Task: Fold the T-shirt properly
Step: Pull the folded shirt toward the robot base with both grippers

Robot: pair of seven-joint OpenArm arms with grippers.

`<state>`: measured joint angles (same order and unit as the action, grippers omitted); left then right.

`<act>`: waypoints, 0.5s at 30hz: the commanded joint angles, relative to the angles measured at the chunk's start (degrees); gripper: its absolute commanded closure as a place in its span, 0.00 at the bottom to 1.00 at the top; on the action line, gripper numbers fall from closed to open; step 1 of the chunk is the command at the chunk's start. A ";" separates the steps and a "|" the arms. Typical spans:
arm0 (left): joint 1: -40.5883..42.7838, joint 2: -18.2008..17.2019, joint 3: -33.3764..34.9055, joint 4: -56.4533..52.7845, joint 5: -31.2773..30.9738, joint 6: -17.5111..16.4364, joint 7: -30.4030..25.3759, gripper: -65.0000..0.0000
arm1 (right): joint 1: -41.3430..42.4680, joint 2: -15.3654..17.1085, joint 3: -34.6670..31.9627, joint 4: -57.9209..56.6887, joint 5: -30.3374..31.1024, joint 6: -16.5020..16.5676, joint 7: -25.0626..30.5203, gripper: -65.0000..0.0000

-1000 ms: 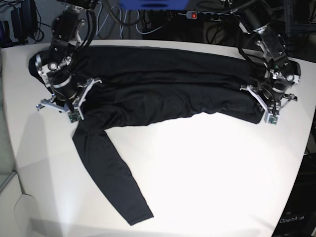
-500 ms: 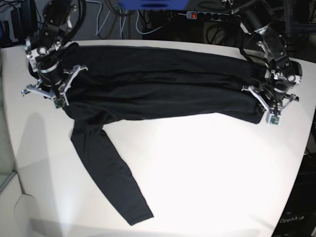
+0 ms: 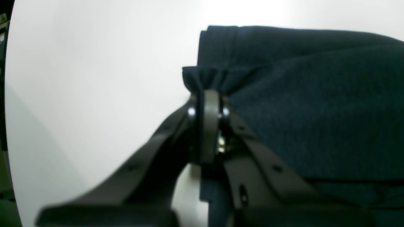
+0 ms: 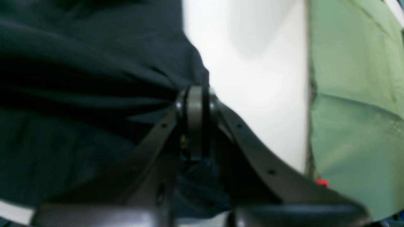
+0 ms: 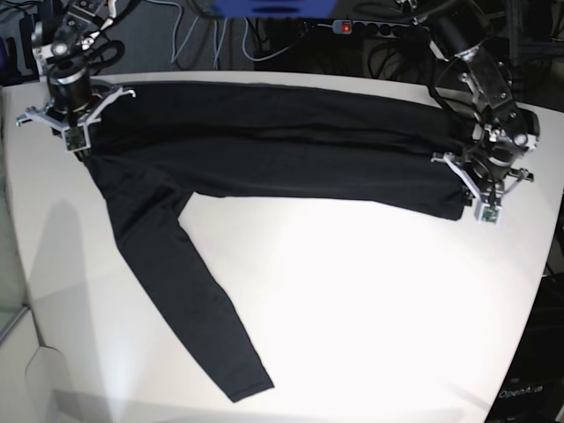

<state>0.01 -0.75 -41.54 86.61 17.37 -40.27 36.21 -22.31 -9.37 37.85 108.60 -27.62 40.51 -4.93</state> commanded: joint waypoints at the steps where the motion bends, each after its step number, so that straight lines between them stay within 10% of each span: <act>1: -0.76 -0.61 -0.09 1.26 -0.53 0.27 -0.91 1.00 | -0.95 0.37 0.18 0.99 0.93 -0.51 2.77 1.00; 15: 1.35 -1.31 -0.44 6.27 -0.35 0.27 -0.29 1.00 | -8.68 0.37 0.09 0.90 7.35 -0.51 8.58 1.00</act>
<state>1.91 -1.54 -41.91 91.72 17.39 -40.29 37.06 -31.03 -9.37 37.76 108.60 -21.56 40.51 2.17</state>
